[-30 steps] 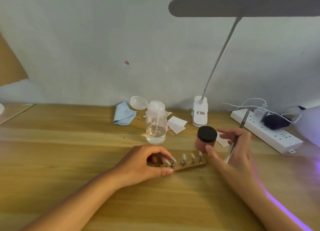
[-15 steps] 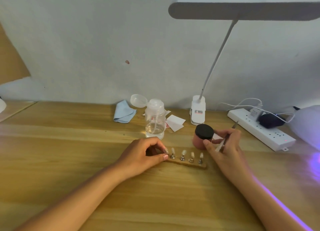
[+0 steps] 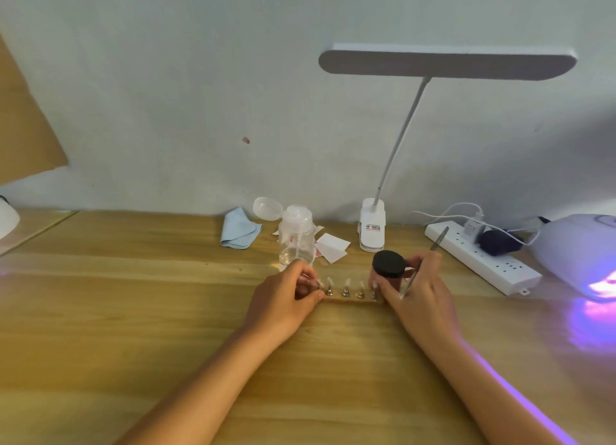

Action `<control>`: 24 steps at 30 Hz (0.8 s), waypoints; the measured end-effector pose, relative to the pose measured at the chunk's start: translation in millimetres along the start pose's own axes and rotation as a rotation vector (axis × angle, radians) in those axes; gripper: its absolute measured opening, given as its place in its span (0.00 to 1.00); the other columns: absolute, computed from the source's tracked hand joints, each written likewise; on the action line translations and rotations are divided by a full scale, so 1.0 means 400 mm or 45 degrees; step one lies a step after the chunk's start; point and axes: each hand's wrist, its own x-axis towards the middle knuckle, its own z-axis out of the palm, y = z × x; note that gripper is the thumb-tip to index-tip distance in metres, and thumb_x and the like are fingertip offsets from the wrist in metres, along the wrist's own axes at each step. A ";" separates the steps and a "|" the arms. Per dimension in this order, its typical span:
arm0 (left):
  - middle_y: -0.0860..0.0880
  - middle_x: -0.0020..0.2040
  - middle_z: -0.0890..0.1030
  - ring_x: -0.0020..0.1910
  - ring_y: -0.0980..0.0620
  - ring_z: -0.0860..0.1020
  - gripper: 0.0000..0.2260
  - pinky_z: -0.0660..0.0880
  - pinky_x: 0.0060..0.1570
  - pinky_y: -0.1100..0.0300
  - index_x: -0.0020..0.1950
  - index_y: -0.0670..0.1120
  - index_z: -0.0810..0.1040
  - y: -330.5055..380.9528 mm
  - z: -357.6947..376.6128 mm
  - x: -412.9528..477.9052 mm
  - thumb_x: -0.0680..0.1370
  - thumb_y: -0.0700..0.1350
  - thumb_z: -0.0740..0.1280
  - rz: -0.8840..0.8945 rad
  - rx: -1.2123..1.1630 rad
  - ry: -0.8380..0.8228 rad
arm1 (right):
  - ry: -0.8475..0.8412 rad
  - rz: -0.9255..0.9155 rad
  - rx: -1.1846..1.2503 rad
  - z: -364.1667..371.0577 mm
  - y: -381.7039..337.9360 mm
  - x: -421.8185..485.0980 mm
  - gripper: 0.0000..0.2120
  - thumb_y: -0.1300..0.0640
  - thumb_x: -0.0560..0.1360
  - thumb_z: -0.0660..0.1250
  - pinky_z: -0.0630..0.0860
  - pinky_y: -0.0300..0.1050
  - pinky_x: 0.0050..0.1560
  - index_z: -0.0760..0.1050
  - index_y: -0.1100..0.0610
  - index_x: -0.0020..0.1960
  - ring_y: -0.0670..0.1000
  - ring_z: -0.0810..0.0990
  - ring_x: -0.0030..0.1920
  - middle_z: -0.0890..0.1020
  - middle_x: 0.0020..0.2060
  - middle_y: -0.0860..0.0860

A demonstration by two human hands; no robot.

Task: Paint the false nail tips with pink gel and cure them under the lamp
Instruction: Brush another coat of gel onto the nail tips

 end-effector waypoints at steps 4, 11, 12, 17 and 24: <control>0.60 0.50 0.81 0.45 0.64 0.80 0.14 0.75 0.47 0.64 0.59 0.54 0.73 0.004 0.017 -0.007 0.76 0.50 0.72 0.131 0.106 0.129 | 0.193 -0.038 -0.003 -0.007 -0.013 -0.009 0.27 0.48 0.68 0.77 0.76 0.52 0.43 0.62 0.52 0.55 0.52 0.77 0.46 0.75 0.46 0.48; 0.54 0.58 0.78 0.53 0.55 0.78 0.20 0.73 0.45 0.64 0.62 0.49 0.74 0.019 0.004 -0.036 0.74 0.55 0.71 0.433 0.332 0.334 | 0.259 -0.026 0.278 -0.046 -0.037 -0.045 0.27 0.52 0.67 0.78 0.75 0.47 0.44 0.63 0.51 0.56 0.49 0.78 0.47 0.77 0.46 0.48; 0.53 0.56 0.78 0.51 0.55 0.77 0.22 0.72 0.45 0.66 0.61 0.48 0.75 0.037 0.000 -0.044 0.72 0.57 0.71 0.518 0.332 0.371 | 0.237 -0.068 0.293 -0.051 -0.046 -0.059 0.27 0.51 0.67 0.78 0.75 0.44 0.45 0.63 0.51 0.56 0.47 0.78 0.48 0.77 0.48 0.48; 0.59 0.60 0.76 0.56 0.64 0.73 0.28 0.71 0.55 0.69 0.67 0.54 0.67 0.107 0.034 -0.097 0.71 0.62 0.69 0.535 -0.023 0.091 | 0.056 -0.300 0.270 -0.048 -0.076 -0.142 0.32 0.56 0.64 0.80 0.73 0.32 0.52 0.63 0.52 0.59 0.38 0.78 0.53 0.76 0.52 0.41; 0.53 0.59 0.75 0.56 0.56 0.73 0.26 0.73 0.54 0.62 0.68 0.48 0.69 0.103 0.045 -0.091 0.72 0.54 0.68 0.666 0.128 0.130 | 0.000 -0.391 0.159 -0.064 -0.072 -0.153 0.32 0.43 0.66 0.73 0.73 0.38 0.51 0.62 0.47 0.64 0.42 0.78 0.55 0.76 0.53 0.42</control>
